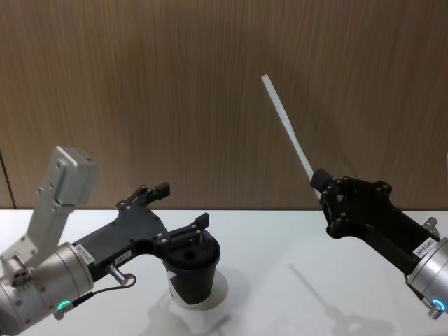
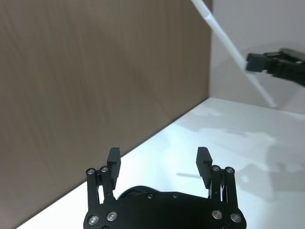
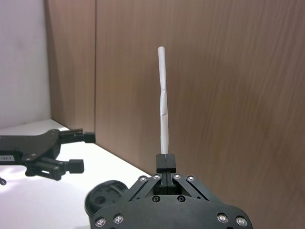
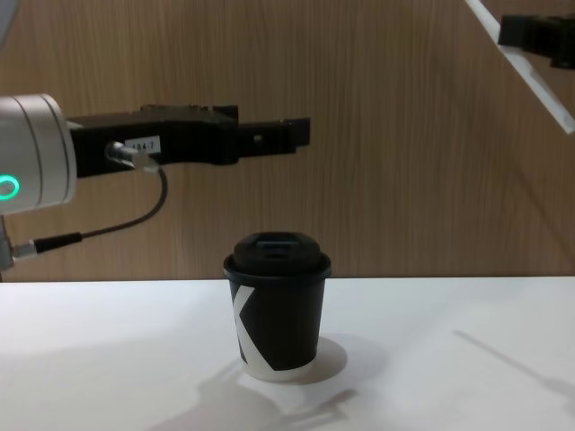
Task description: Pick up the straw with one hand, pass it to the other hand, and insert it into the cup.
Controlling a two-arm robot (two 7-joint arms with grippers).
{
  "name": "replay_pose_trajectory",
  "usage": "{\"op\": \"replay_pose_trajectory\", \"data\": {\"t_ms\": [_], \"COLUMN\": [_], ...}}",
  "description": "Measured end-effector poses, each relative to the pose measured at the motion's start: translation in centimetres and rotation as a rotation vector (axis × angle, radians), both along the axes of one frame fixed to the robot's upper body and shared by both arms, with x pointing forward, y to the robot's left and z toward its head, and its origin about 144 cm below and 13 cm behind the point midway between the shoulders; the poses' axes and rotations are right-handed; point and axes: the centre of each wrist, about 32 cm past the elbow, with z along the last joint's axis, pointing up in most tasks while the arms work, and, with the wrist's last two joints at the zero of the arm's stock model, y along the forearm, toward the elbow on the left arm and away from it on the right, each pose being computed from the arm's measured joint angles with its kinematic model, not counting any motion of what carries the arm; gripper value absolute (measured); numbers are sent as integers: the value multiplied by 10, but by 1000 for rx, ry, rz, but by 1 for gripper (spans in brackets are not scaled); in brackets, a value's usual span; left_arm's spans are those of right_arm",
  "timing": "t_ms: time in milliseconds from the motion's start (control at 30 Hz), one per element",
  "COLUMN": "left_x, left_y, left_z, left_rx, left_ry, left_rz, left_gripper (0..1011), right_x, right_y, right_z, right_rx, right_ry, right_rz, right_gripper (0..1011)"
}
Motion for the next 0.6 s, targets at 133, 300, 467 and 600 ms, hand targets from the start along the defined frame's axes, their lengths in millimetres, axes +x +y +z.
{"op": "replay_pose_trajectory", "data": {"t_ms": [133,300,467,600], "left_x": [2,3,4,4], "left_y": [5,11,14,16], "left_z": [5,9,11,12], "left_rx": [-26,-55,-85,-107], "left_ry": [30,60,84,98], "left_rz": [-58,-110,-158,-187], "left_gripper": [1000,1000,1000,1000], "right_x": [0,0,0,0], "right_y": [3,7,10,11], "right_z": [-2,-5,-9,-14], "right_rx": [22,53,81,100], "right_ry": [-6,-8,-1,9], "right_rz": [22,48,66,79], "right_gripper": [0,0,0,0]}}
